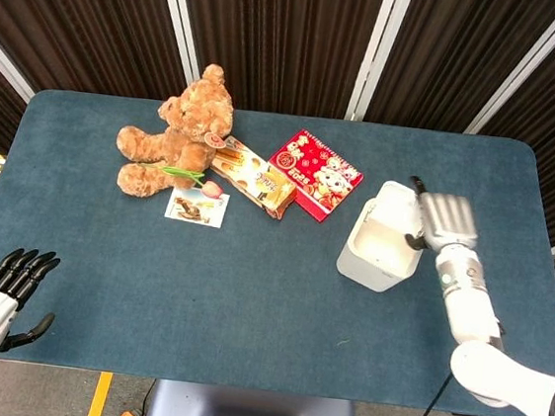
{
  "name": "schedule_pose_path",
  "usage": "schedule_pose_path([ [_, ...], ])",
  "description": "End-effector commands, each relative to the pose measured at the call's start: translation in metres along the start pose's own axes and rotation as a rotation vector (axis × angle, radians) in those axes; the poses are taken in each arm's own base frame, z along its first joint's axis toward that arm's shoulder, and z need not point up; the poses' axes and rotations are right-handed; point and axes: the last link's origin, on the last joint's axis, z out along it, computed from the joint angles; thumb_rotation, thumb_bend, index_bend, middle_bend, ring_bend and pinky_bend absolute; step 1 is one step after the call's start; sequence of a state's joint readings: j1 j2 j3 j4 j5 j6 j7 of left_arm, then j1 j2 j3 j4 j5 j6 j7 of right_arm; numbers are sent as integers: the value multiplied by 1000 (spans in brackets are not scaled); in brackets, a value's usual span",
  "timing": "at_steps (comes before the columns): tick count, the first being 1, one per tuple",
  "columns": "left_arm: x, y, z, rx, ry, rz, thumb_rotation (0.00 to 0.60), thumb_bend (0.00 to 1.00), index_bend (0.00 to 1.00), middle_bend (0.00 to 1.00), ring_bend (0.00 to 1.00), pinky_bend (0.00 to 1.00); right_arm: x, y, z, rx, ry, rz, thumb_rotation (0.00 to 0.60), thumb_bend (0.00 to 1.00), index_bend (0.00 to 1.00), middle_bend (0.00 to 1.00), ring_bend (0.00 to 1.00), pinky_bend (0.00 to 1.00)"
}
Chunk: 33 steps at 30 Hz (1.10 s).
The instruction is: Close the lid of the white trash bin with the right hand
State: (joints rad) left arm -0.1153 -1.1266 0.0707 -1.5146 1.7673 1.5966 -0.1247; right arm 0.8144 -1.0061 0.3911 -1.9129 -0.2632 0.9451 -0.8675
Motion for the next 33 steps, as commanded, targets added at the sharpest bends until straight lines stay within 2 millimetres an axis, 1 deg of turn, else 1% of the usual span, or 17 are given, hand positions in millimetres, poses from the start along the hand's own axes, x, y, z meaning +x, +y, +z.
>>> schedule_pose_path([
  [1, 0, 0, 0, 1, 0, 0, 600, 372, 3, 70, 0, 16, -2, 2, -5, 35, -51, -43, 600, 367, 251, 1000, 1000, 1000],
  [4, -1, 0, 0, 3, -3, 3, 600, 372, 3, 70, 0, 16, -5, 3, -14, 63, -41, -56, 600, 367, 251, 1000, 1000, 1000],
  [7, -2, 1, 1, 5, -8, 6, 600, 372, 3, 70, 0, 16, -12, 6, -31, 100, -32, -102, 600, 367, 248, 1000, 1000, 1000],
  [10, -2, 1, 1, 6, -9, 8, 600, 372, 4, 70, 0, 16, -23, 10, -48, 121, -36, -160, 600, 367, 241, 1000, 1000, 1000],
  [14, -1, 1, -1, 4, -10, 9, 600, 372, 4, 70, 0, 16, -39, 14, -62, 134, -44, -216, 600, 367, 237, 1000, 1000, 1000],
  [19, -2, 1, 1, 3, -11, 7, 600, 372, 3, 71, 0, 16, -59, 17, -68, 148, -64, -242, 600, 368, 236, 1000, 1000, 1000],
  [25, 0, 1, 0, 4, -5, 4, 600, 372, 2, 71, 0, 16, -77, 18, -68, 164, -102, -254, 600, 367, 241, 1000, 1000, 1000],
  [30, 1, 1, 1, 5, -5, 2, 600, 371, 1, 71, 0, 16, -79, 18, -67, 166, -102, -250, 600, 368, 241, 1000, 1000, 1000],
  [33, 0, 1, 0, 6, -2, 2, 600, 371, 1, 71, 0, 16, -71, 17, -72, 176, -34, -198, 600, 368, 220, 1000, 1000, 1000],
])
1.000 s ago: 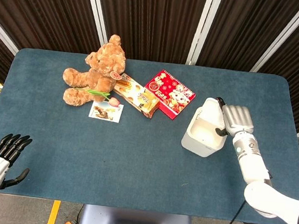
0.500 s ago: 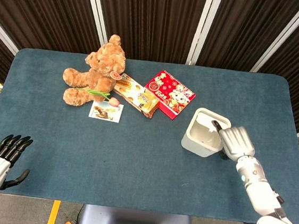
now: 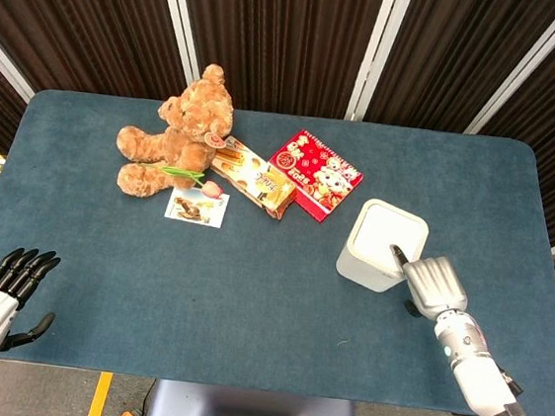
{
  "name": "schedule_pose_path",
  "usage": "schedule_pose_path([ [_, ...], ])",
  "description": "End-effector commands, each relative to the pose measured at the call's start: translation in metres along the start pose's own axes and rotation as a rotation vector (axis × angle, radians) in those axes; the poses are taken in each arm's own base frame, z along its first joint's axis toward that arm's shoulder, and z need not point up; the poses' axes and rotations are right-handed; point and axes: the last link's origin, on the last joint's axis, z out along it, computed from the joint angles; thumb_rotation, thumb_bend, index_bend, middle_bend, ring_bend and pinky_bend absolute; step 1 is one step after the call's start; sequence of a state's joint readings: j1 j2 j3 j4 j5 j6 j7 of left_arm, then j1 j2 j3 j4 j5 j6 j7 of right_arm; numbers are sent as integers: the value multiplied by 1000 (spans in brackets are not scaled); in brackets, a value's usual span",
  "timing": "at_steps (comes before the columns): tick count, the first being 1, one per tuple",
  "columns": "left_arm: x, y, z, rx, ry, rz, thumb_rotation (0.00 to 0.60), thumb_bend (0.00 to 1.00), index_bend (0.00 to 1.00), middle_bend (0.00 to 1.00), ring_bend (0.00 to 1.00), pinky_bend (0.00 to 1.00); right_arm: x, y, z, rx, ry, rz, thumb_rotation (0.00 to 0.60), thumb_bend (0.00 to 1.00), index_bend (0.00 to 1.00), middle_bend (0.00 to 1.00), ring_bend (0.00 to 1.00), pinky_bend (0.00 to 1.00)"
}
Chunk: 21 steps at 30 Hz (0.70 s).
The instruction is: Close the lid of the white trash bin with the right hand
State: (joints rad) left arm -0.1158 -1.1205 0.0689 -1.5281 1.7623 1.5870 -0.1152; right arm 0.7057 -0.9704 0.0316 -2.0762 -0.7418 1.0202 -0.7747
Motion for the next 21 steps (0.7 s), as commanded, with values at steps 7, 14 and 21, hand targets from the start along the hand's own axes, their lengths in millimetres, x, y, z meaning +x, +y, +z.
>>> schedule_pose_path([
  [7, 0, 0, 0, -5, 13, 1, 600, 372, 1, 72, 0, 16, 3, 16, -51, 32, 409, 178, 600, 367, 10, 919, 838, 865],
  [14, -1, 3, 0, -14, 14, 5, 600, 373, 1, 69, 0, 16, -62, 16, -94, 133, 425, 257, 600, 367, 0, 333, 315, 494],
  [21, -4, 5, 0, -39, 21, 6, 600, 373, 1, 16, 0, 15, -112, 14, -111, 144, 502, 232, 600, 358, 0, 0, 0, 0],
])
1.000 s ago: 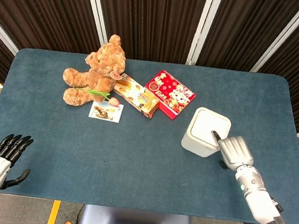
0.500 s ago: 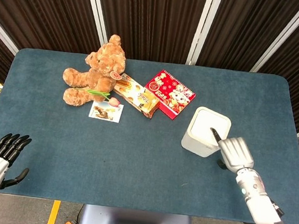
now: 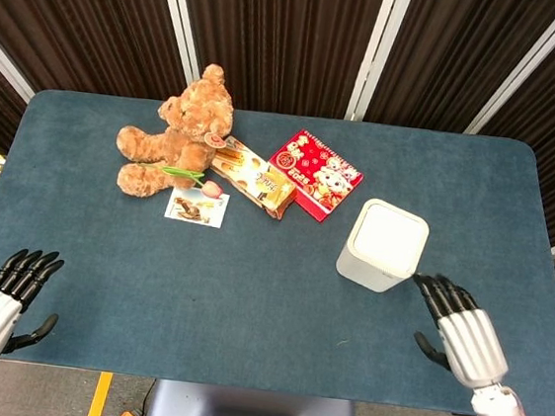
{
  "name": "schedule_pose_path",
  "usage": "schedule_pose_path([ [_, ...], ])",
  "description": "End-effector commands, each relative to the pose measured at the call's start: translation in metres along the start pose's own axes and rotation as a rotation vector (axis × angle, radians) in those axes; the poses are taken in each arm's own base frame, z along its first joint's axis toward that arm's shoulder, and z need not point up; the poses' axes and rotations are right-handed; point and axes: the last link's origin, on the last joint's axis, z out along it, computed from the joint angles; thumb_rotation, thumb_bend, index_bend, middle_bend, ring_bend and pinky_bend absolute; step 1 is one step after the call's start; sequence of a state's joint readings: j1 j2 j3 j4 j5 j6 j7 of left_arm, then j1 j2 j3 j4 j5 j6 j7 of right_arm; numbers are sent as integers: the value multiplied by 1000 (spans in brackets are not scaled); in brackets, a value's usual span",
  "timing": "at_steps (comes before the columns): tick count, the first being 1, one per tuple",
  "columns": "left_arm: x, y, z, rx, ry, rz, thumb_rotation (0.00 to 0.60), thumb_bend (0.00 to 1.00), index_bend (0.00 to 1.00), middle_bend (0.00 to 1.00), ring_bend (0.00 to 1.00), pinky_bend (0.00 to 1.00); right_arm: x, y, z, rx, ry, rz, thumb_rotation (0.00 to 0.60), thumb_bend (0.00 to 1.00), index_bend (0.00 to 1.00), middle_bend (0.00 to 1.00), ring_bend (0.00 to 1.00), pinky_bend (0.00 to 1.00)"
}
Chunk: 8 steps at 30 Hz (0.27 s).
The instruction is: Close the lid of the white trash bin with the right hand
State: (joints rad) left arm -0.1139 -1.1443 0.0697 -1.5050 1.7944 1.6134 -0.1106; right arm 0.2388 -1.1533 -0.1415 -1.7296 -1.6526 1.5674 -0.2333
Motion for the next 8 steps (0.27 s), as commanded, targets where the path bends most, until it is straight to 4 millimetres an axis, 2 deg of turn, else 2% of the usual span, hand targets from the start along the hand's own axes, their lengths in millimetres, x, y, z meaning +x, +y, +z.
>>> schedule_pose_path([
  [1, -2, 0, 0, -2, -6, 4, 600, 373, 1, 15, 0, 15, -24, -6, -34, 19, 40, 19, 600, 358, 0, 0, 0, 0],
  [8, -1, -1, -1, 6, -4, 8, 600, 372, 1, 15, 0, 15, -27, -1, -32, -15, 6, 23, 600, 357, 0, 0, 0, 0],
])
